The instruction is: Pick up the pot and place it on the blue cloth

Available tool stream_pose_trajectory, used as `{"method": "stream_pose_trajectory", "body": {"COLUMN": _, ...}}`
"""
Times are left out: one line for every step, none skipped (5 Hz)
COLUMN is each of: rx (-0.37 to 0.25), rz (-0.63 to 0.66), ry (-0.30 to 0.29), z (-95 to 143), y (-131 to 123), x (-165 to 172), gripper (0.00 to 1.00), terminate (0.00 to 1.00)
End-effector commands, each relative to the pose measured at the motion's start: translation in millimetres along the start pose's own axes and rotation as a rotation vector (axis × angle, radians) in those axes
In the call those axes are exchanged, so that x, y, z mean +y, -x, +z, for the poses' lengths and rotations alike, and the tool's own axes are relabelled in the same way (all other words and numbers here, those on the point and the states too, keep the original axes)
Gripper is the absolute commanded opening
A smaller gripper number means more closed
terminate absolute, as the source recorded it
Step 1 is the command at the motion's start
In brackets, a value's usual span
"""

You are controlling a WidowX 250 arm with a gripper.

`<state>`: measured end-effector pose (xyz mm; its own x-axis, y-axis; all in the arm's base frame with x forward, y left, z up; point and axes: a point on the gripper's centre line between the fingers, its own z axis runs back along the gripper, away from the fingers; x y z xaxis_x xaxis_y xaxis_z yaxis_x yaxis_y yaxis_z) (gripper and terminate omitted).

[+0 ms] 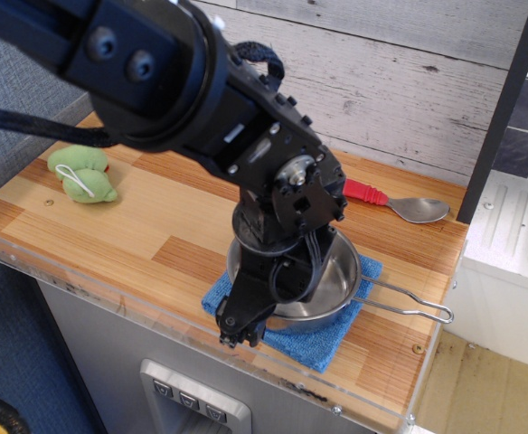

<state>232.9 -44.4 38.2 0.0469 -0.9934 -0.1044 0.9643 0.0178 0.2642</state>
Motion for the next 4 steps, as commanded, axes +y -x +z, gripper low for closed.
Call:
{"method": "stream_pose_trajectory", "body": {"rx": -0.086, "rz": 0.007, "ry": -0.089, "z": 40.8, "y": 3.0, "x": 12.8, "gripper": 1.0, "terminate": 0.0}}
{"method": "stream_pose_trajectory", "body": {"rx": -0.133, "rz": 0.052, "ry": -0.156, "z": 64.2, "y": 10.1, "x": 18.2, "gripper": 1.0, "terminate": 0.0}}
{"method": "stream_pose_trajectory", "body": {"rx": -0.137, "rz": 0.106, "ry": -0.231, "z": 79.2, "y": 19.3, "x": 21.7, "gripper": 1.0, "terminate": 0.0}}
{"method": "stream_pose_trajectory", "body": {"rx": -0.137, "rz": 0.106, "ry": -0.231, "z": 79.2, "y": 19.3, "x": 21.7, "gripper": 1.0, "terminate": 0.0}}
